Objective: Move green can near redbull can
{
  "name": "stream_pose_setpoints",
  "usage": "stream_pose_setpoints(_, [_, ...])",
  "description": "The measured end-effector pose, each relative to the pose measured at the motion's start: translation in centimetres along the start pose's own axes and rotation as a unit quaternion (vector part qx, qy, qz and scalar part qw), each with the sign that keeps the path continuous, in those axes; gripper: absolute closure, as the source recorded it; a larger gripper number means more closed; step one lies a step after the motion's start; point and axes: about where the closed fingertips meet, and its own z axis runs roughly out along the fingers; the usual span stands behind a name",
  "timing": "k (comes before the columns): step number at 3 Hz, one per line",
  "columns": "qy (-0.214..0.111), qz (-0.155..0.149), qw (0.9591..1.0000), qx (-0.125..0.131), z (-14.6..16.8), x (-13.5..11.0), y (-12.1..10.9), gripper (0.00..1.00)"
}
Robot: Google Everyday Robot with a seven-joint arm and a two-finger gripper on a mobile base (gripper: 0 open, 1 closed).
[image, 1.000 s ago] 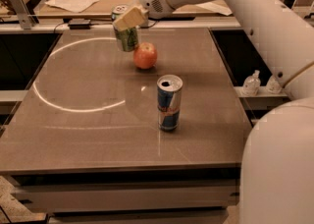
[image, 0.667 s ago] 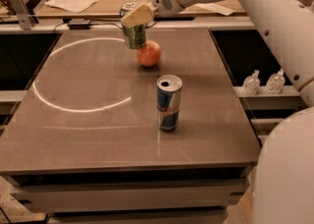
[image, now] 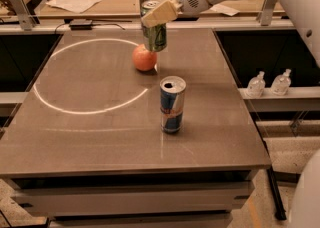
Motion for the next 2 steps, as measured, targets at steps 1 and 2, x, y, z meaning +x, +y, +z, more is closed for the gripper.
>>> stream_pose_setpoints(1, [-0.002,0.004,1.0000,-0.002,0.2,0.2,0.2,1.00])
stream_pose_setpoints(2, [-0.005,0.024,0.9997,0.000,-1.0,1.2,0.9,1.00])
